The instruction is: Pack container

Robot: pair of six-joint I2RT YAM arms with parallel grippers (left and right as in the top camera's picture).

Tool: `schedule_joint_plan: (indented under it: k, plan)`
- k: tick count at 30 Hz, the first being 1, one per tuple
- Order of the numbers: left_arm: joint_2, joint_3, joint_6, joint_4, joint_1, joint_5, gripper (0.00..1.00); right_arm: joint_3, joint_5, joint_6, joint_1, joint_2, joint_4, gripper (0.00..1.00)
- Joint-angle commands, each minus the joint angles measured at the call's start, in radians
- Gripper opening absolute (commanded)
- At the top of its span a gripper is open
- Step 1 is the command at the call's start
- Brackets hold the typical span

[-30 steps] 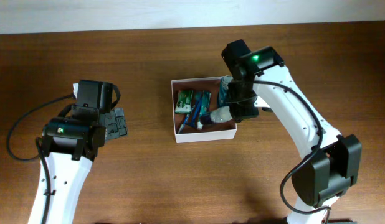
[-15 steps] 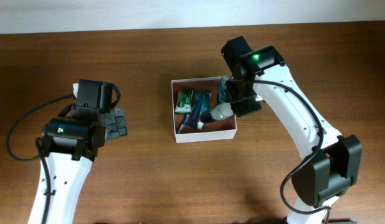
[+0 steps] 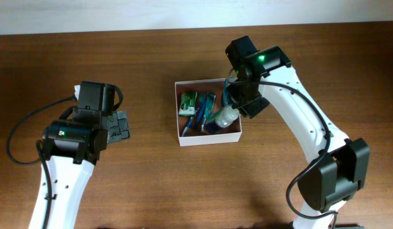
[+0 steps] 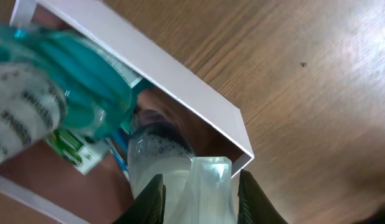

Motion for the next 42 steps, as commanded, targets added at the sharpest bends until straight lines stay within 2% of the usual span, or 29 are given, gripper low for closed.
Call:
schedule_joint_plan:
  k: [1, 14, 17, 35, 42]
  plan:
    - [0.003, -0.003, -0.01, -0.001, 0.005, -0.011, 0.99, 0.059, -0.021, -0.181, -0.004, -0.006, 0.002, 0.24]
    - [0.003, -0.003, -0.01, -0.001, 0.005, -0.011, 0.99, 0.117, -0.016, -0.589, -0.015, -0.006, -0.016, 0.25]
    - [0.003, -0.003, -0.01, -0.001, 0.005, -0.011, 0.99, 0.117, -0.003, -0.643, -0.015, -0.006, -0.049, 0.26]
    - [0.003, -0.003, -0.01, -0.001, 0.005, -0.011, 0.99, 0.117, 0.063, -0.781, -0.012, -0.005, -0.06, 0.35]
    - [0.003, -0.003, -0.01, -0.001, 0.005, -0.011, 1.0, 0.117, 0.063, -0.78, -0.012, -0.004, -0.059, 0.37]
